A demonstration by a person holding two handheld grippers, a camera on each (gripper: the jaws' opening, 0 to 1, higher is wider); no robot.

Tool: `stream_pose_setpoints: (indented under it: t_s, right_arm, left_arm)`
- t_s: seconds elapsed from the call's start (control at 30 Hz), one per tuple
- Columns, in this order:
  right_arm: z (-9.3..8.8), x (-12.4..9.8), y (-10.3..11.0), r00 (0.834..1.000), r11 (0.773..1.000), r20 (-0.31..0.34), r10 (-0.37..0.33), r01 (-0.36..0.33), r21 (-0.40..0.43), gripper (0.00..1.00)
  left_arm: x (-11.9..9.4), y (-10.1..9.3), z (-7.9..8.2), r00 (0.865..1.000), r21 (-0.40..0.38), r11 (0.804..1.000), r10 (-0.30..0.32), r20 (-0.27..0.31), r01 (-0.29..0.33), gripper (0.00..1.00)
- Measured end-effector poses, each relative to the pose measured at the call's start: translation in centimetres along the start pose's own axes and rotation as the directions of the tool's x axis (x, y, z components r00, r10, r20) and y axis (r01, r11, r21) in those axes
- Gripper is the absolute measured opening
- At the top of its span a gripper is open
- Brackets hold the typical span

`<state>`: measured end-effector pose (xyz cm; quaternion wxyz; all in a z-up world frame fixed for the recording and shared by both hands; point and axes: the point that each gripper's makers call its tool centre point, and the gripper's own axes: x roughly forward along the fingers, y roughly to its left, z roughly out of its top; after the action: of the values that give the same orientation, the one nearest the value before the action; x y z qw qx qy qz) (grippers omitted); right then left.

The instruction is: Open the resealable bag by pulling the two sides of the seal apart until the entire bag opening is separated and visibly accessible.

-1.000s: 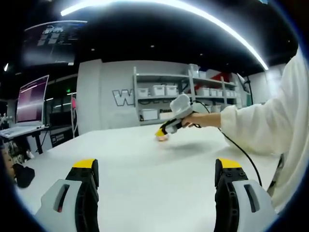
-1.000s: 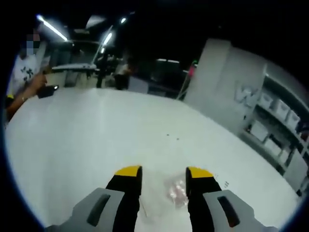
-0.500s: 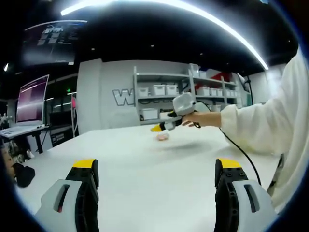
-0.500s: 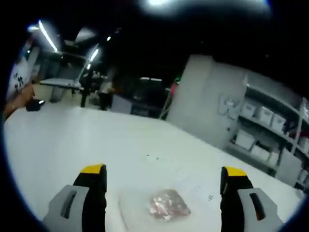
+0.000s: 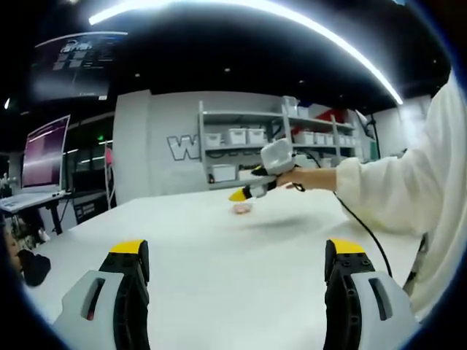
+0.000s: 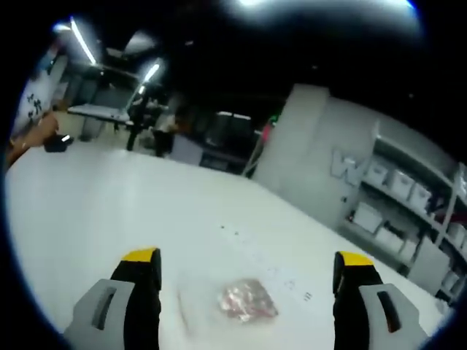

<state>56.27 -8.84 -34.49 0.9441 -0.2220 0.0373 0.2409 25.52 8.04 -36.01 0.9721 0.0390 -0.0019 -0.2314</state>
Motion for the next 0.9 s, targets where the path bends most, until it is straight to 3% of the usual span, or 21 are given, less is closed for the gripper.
stream_pose_setpoints:
  t_s: [0.57,0.9]
  right_arm:
    - [-0.2,-2.9,-0.9,0.999,0.999,0.009,-0.032,0.031,0.023,1.0]
    - [-0.5,-2.9,-0.7,1.0,1.0,0.005,-0.023,0.023,0.009,1.0]
  left_arm:
    - [-0.6,-0.8,0.5,1.0,0.0,1.0,-0.012,0.01,0.012,0.99]
    - [-0.6,-0.7,0.4,1.0,-0.003,1.0,-0.012,0.007,0.012,0.99]
